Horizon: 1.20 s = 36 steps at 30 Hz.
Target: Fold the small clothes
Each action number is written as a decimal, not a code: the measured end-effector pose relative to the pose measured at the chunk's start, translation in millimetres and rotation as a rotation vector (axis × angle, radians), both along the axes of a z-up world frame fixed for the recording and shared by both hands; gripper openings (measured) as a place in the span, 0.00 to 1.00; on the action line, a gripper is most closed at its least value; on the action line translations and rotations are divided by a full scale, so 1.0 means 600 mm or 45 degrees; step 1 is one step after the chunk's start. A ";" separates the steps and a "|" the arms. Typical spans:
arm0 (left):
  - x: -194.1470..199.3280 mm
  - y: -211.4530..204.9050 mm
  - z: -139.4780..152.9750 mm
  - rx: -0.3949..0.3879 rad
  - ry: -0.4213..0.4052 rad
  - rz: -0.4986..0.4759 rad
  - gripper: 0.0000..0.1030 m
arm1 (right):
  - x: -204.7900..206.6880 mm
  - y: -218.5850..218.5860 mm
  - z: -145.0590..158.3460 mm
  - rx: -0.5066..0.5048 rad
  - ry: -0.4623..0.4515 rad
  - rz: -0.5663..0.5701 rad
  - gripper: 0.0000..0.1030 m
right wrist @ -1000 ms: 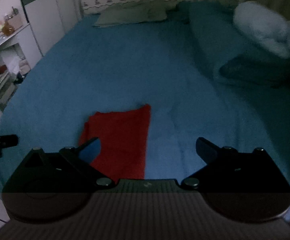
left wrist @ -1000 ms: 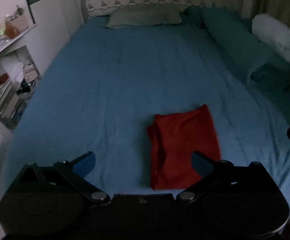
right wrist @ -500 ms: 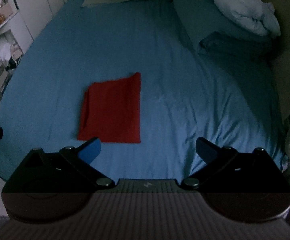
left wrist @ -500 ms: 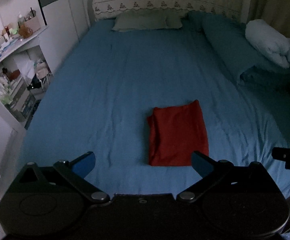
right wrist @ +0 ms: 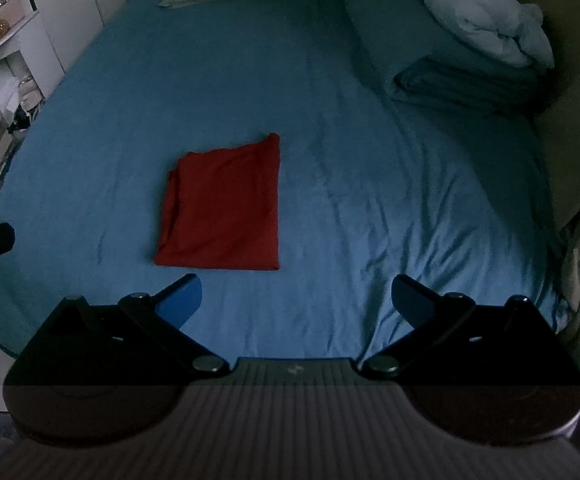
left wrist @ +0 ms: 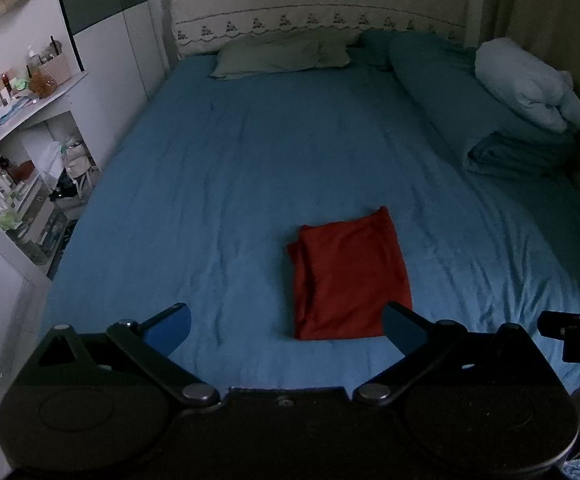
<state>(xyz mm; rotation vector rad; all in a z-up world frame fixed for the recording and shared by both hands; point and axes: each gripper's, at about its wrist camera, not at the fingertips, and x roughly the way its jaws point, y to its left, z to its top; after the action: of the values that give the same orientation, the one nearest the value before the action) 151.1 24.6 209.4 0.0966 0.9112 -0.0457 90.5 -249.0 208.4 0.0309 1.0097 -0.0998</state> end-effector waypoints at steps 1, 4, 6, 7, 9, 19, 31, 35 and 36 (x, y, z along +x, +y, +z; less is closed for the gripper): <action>0.000 -0.001 0.000 -0.002 0.000 0.002 1.00 | -0.001 0.000 -0.001 0.000 -0.001 -0.001 1.00; -0.001 0.003 0.000 -0.003 -0.002 0.001 1.00 | -0.003 -0.002 -0.002 0.000 -0.004 -0.002 1.00; -0.002 0.003 0.000 -0.002 -0.005 0.000 1.00 | -0.005 -0.003 -0.002 0.004 -0.008 -0.005 1.00; -0.002 0.002 -0.001 -0.001 -0.005 -0.002 1.00 | -0.006 -0.005 -0.003 0.007 -0.008 -0.008 1.00; -0.004 0.004 -0.001 0.000 -0.007 -0.006 1.00 | -0.008 -0.006 -0.004 0.013 -0.009 -0.014 1.00; -0.008 0.006 -0.001 0.005 -0.018 -0.007 1.00 | -0.009 -0.014 -0.001 0.030 -0.017 -0.013 1.00; -0.009 0.009 -0.002 0.008 -0.017 -0.009 1.00 | -0.006 -0.006 0.000 0.060 -0.015 -0.026 1.00; -0.008 0.013 -0.001 0.007 -0.013 -0.008 1.00 | -0.003 -0.005 0.001 0.058 -0.015 -0.020 1.00; -0.008 0.015 -0.001 0.007 -0.014 -0.009 1.00 | -0.003 -0.004 0.000 0.057 -0.014 -0.020 1.00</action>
<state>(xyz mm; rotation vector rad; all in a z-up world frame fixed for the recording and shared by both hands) 146.4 33.4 208.9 0.1047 0.9003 -0.0490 88.5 -251.3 208.6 0.0798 1.0007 -0.0910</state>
